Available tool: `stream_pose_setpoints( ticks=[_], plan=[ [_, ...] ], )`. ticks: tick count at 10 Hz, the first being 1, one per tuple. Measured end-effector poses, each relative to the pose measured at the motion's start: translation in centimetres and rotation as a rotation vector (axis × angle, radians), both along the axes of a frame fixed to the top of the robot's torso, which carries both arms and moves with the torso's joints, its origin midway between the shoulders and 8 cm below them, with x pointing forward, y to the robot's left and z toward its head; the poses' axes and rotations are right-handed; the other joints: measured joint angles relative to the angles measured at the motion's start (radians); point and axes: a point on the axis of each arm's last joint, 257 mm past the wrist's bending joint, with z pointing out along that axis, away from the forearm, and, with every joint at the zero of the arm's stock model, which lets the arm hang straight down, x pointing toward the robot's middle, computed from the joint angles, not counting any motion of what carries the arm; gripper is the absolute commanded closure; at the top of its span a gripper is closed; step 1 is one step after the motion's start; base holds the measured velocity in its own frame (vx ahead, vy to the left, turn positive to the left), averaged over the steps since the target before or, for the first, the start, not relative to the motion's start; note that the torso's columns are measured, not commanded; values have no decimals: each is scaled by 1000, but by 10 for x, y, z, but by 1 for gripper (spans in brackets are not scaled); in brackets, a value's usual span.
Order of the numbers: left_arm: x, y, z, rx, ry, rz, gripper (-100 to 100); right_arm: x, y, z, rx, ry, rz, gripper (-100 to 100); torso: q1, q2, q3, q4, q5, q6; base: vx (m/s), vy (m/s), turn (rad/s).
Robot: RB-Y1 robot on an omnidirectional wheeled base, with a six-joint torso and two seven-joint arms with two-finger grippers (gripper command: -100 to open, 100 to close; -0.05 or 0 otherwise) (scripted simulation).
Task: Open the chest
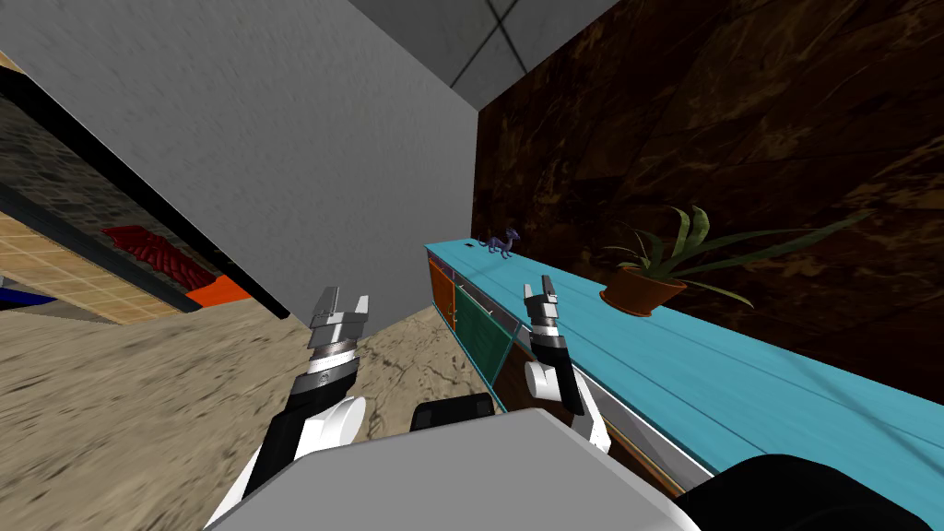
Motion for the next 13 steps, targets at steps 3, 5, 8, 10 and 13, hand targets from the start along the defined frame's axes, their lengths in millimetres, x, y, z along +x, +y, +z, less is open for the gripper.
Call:
stream_pose_setpoints(
  ticks=[3,5,8,10,13],
  plan=[
    [0,0,0,0,0,0,0,0,0,0,0,0,0,0,0,175,-351,176,0,0,0,0,0],
    [0,0,0,0,0,0,0,0,0,0,0,0,0,0,0,322,-644,322,0,0,0,0,0],
    [0,0,0,0,0,0,0,0,0,0,0,0,0,0,0,544,-1087,544,0,0,0,0,0],
    [0,0,0,0,-1,0,0,-4,3,14,-7,-37,6,-100,-7,685,-1384,683,-8,1,7,7,3],
    [0,0,0,0,0,0,0,-1,11,17,-130,-30,9,-100,-8,726,-1480,728,-7,0,2,36,-23]
  ],
)
